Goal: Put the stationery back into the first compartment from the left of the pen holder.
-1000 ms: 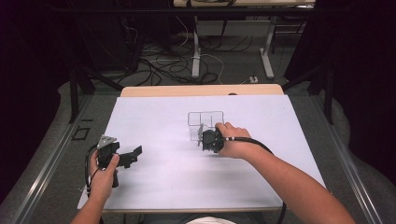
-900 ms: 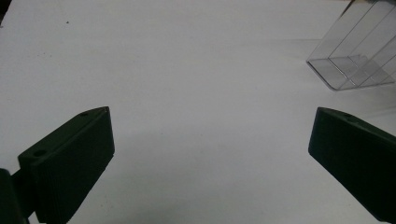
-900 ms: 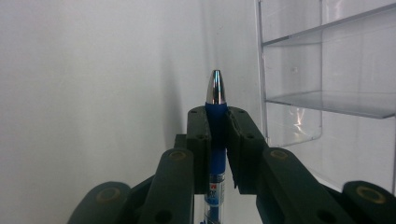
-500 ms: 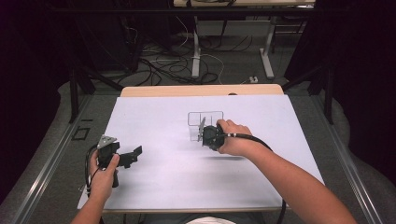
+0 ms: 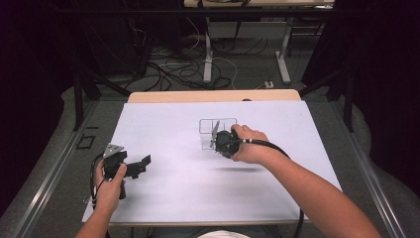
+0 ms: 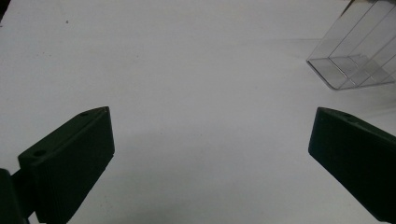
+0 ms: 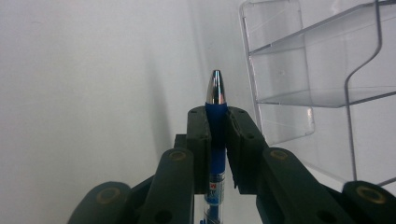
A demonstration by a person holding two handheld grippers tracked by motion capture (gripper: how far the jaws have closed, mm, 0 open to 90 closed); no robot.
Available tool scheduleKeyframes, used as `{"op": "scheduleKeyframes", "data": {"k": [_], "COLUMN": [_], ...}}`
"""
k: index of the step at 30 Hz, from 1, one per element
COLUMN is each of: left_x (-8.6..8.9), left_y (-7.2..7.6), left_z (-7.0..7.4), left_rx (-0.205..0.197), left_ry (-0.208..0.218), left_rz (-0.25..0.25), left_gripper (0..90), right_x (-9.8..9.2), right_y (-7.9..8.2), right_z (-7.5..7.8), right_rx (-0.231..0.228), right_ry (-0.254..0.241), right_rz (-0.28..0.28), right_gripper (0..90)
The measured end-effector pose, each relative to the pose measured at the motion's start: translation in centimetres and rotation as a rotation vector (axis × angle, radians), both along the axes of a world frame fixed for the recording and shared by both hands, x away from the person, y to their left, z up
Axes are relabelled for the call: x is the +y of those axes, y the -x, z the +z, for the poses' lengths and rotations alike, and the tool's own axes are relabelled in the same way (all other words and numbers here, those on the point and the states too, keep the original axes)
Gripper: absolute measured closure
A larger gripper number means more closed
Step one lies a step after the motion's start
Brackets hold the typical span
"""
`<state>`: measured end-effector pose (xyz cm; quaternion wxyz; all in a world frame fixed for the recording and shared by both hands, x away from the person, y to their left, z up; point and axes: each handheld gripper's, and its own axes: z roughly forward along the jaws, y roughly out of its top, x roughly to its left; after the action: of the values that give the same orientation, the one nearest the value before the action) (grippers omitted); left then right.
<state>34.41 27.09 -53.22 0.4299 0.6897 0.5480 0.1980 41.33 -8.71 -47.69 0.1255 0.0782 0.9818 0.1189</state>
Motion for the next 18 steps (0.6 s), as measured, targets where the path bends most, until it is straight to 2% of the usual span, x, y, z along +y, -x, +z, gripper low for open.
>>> {"op": "scheduleKeyframes", "data": {"k": [5,8,16,18], "left_x": [0.0,0.0,0.0,0.0], "left_y": [0.0,0.0,0.0,0.0], "left_z": [0.0,0.0,0.0,0.0], "left_rx": [0.0,0.0,0.0,-0.001], "left_ry": [0.0,0.0,0.0,0.001], "left_rz": [0.0,0.0,0.001,-0.001], "left_gripper": [0.3,0.2,0.2,0.2], "right_x": [0.0,-0.1,-1.2,-1.4], "right_y": [0.2,0.2,-0.3,-0.5], "right_z": [0.6,1.4,4.7,5.5], "right_rx": [0.011,0.021,0.041,0.043], "right_ry": [-0.011,-0.044,-0.197,-0.249], "right_rz": [-0.01,-0.023,-0.102,-0.111], "right_gripper": [80.0,80.0,80.0,80.0]}}
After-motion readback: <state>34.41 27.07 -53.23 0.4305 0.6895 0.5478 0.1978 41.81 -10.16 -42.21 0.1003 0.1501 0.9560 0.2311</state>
